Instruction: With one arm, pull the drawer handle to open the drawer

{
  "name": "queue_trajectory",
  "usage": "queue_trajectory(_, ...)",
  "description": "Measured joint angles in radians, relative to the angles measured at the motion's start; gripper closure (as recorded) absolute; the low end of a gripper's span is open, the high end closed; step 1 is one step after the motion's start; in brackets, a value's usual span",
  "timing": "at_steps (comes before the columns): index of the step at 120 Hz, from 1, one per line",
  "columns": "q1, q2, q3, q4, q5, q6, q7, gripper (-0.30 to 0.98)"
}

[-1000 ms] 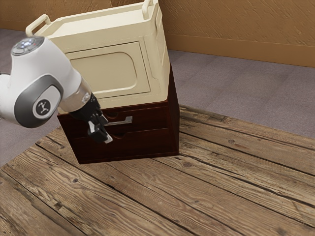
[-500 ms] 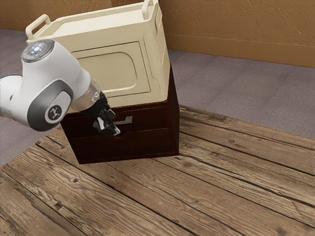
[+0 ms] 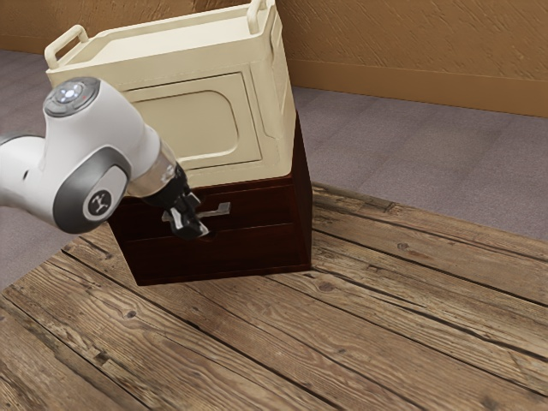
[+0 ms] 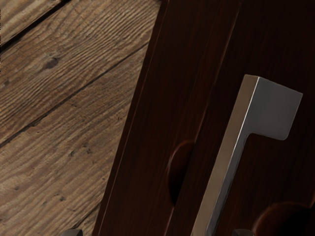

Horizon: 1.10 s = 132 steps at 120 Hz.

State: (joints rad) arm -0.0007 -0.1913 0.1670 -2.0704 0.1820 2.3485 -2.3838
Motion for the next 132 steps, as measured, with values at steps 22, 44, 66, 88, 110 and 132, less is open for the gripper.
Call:
queue_trajectory(22,0.016,0.017,0.002,-0.005,0.0,-0.003,-0.001,0.32)
queue_trajectory(44,0.021,0.025,0.002,-0.004,-0.001,-0.002,0.001,0.39)
queue_trajectory(66,0.019,0.022,0.001,-0.002,-0.004,-0.006,0.01,0.64)
queue_trajectory(88,0.011,0.009,0.0,-0.002,-0.008,-0.025,0.02,0.73)
queue_trajectory(110,0.004,-0.003,-0.002,-0.006,-0.022,-0.072,0.036,0.77)
queue_trajectory(132,-0.013,-0.026,-0.003,-0.016,-0.031,-0.135,0.047,0.78)
